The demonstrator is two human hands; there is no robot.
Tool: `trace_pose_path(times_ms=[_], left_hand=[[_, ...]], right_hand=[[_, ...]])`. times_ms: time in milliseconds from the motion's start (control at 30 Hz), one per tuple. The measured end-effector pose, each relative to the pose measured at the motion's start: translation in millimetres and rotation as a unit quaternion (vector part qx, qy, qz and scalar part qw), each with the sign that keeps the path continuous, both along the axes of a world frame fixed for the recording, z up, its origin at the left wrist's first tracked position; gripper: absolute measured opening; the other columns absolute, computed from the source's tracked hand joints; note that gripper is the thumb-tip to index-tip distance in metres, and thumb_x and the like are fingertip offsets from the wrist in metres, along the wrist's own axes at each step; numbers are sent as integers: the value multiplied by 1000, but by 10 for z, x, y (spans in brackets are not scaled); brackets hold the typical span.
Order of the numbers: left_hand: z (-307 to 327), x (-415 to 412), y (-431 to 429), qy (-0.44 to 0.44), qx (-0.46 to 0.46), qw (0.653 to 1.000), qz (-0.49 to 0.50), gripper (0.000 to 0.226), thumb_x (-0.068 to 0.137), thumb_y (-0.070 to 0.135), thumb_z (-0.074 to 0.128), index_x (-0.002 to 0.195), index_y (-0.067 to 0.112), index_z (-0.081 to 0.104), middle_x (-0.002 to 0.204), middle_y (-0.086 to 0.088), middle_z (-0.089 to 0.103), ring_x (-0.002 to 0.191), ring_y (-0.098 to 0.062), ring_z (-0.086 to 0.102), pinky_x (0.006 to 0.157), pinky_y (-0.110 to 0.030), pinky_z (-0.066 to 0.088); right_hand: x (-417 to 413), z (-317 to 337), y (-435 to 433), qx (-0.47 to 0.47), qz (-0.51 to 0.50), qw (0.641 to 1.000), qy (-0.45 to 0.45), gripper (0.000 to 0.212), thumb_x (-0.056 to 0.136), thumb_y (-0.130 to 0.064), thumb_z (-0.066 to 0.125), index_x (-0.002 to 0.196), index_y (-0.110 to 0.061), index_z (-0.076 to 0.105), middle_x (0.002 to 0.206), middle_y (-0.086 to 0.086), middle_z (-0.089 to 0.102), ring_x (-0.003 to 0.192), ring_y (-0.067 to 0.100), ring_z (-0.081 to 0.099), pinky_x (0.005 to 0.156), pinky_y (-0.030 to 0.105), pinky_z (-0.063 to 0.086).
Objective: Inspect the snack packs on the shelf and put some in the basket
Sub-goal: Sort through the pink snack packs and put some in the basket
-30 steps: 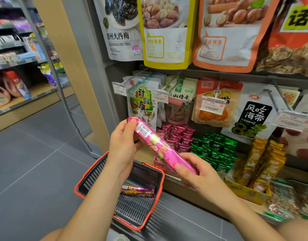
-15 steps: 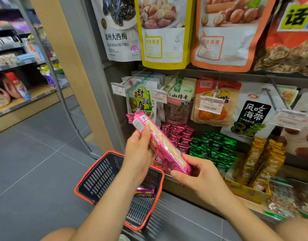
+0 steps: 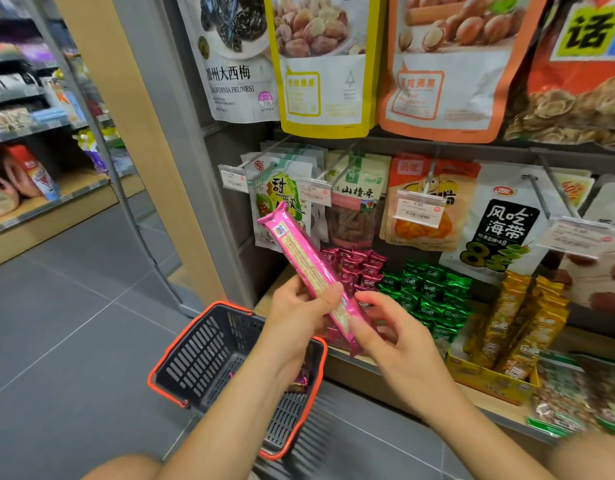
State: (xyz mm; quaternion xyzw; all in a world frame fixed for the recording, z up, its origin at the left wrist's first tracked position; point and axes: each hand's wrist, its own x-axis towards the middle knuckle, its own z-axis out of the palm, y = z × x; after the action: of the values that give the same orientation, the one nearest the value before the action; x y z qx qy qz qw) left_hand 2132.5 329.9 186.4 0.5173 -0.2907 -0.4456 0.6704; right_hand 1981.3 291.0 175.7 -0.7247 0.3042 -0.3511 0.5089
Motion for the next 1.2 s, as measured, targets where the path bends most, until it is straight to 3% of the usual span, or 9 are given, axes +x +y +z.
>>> trace_pose_path(times_ms=[67,200,267,367,467,567,767,1000,1200], left_hand=[[9,24,6,16,-3,1000,4,44,76,16,72,117,5,61,101,-12,74,90,-27,72,74,-36,60],[23,60,11,87,-15,996,1,30,92,10,59,122,7,58,101,-10,72,89,-22,70,72,-32,57],[26,62,11,125,-19,992,-9,30,91,14,59,120,7,59,99,-10,70,87,-21,69,72,-33,57],[37,29,3,122,-4,992,-27,38,82,30,68,115,10,61,102,-14,70,83,-20,69,70,-34,58],[33,-6,-6,85,31,996,-15,57,72,42,77,114,8,62,94,-11,68,82,-23,67,76,-42,59],[23,0,-8,77,50,996,-15,61,74,36,80,120,1,60,110,-28,65,100,-38,66,93,-52,53],[10,48,-5,75,53,996,-2,53,73,30,78,117,6,61,95,-15,74,76,-26,73,59,-31,56],[55,29,-24,136,37,989,35,37,84,24,71,111,1,61,84,-12,75,72,-22,73,57,-30,57],[94,116,4,108,29,992,66,22,91,11,64,112,4,60,83,-7,75,73,-22,73,57,-33,57]], right_hand=[[-5,8,-12,80,-9,996,-45,34,71,-42,73,102,-33,63,94,-5,73,81,19,72,73,38,61],[-9,31,21,22,-73,995,-60,32,71,-13,84,90,-26,62,87,-8,73,72,8,69,68,21,56],[-8,36,41,-12,-96,994,-58,33,70,-10,84,88,-27,63,86,-10,72,76,7,69,71,23,56],[-21,18,77,-134,-95,986,-14,28,73,-7,82,90,-24,66,82,-13,70,79,8,67,72,29,55],[-27,-8,91,-329,-77,941,10,20,75,3,74,89,-10,69,89,-5,68,84,11,62,76,29,50],[-28,-27,85,-408,-54,911,11,12,81,0,66,91,-5,71,94,1,68,86,17,62,79,27,50],[-18,-46,79,-453,-77,888,-1,11,87,0,66,93,1,75,97,8,70,87,22,63,80,25,49],[-42,-9,85,-486,-121,865,-18,26,97,-11,55,85,3,73,89,12,68,79,27,60,74,30,49],[-32,-44,47,-496,-42,866,45,13,91,-10,63,86,-4,74,90,4,68,80,22,61,68,33,50]])
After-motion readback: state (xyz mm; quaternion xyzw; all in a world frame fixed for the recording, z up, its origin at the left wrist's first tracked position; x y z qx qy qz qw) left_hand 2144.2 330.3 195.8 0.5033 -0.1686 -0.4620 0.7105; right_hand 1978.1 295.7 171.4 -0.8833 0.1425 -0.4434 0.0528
